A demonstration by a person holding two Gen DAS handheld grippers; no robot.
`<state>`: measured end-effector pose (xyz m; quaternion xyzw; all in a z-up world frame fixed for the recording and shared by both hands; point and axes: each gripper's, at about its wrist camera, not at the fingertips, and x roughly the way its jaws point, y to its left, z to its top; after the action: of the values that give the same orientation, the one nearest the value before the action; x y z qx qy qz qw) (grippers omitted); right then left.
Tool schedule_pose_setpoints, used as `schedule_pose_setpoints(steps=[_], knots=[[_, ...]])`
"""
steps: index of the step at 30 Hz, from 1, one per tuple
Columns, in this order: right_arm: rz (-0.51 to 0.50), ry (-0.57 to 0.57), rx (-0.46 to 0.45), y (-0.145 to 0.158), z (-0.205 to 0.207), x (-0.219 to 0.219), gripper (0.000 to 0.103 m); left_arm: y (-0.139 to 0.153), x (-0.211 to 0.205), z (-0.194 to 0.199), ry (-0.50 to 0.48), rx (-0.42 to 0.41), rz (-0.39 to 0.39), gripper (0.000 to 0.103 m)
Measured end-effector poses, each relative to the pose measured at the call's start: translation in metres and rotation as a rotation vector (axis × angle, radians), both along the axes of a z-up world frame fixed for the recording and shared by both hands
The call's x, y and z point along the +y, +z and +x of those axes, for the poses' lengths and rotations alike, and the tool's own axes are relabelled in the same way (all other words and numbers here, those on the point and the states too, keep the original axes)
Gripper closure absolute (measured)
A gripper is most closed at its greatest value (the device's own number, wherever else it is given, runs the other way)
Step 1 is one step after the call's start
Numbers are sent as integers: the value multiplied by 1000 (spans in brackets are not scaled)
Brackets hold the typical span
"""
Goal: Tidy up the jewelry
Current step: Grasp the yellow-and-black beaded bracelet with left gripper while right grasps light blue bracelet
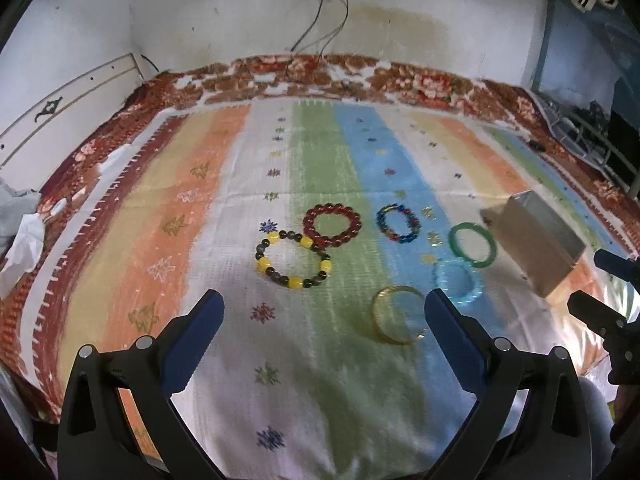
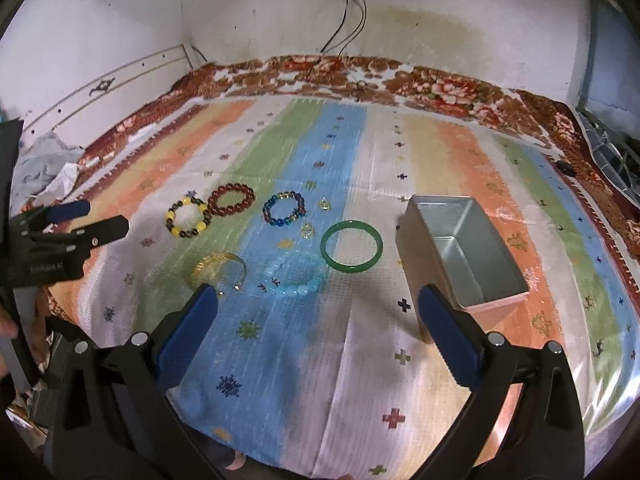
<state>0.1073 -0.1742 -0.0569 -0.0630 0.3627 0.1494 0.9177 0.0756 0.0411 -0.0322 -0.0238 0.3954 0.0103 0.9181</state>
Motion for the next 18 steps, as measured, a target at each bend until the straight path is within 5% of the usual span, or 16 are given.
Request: schedule_pose_setpoints(steps=[18], knots=[[-61,-69,277,-66,92,20,5,-47,56,83,-10,170,30,5]])
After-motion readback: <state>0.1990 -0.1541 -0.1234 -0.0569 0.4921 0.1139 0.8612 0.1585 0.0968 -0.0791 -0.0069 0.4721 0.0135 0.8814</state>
